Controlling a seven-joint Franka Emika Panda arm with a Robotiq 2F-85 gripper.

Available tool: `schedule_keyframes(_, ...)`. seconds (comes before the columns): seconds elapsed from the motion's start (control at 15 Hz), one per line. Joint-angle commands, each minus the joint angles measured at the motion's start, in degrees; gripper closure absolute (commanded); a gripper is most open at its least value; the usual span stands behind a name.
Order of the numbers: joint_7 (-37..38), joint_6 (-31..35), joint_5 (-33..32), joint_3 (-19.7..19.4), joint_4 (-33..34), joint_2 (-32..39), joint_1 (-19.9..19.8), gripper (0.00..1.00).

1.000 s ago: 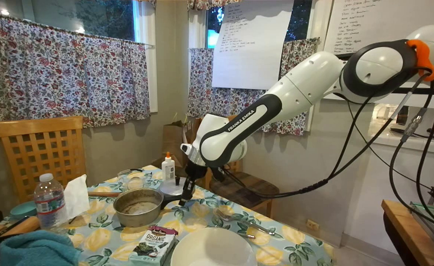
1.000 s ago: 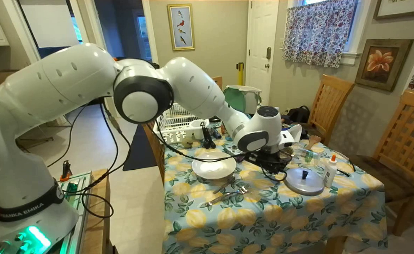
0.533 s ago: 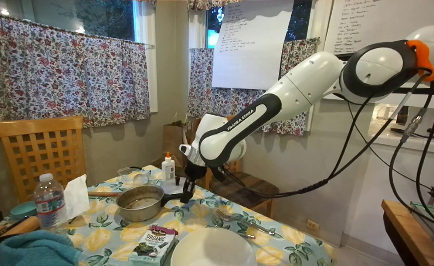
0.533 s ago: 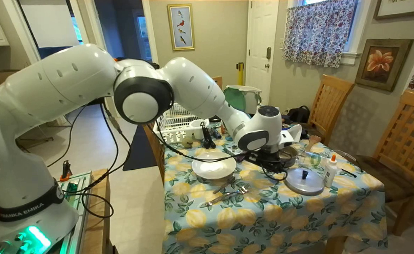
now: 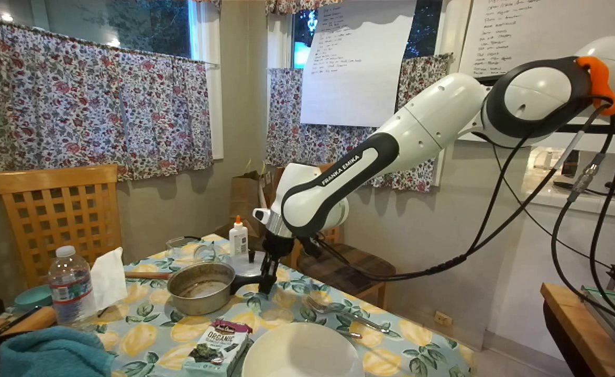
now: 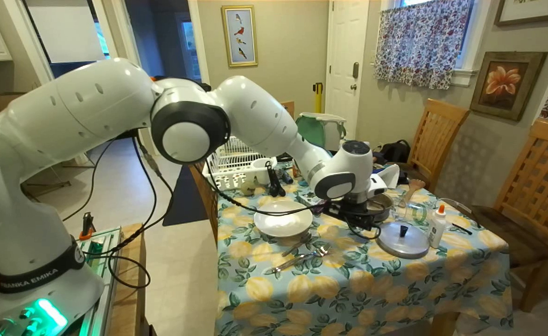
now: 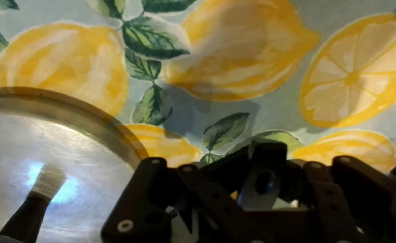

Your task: Remove the silver fork and spoon from the white plate then put the silver pot on the plate.

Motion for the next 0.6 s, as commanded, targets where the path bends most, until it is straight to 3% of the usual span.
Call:
schedule_keyframes(0.0, -1.00, -2.83, -1.07, -0.17, 0.08, -0.64, 0.31, 1.00)
schedule_keyframes(0.33, 0.55, -4.03, -2.05, -2.54, -3.20, -3.02, 1.89, 1.00)
schedule_keyframes(0.4, 1.10, -4.03, -2.55, -3.39, -3.60, -3.34, 2.45, 0.75)
schedule_keyframes(0.47, 1.35, -4.12, -2.84, -3.92, -3.84, -3.60, 2.81, 0.74)
schedule_keyframes(0.53, 1.68, -3.58, -2.80, -4.27, -3.70, -3.63, 3.11, 0.67)
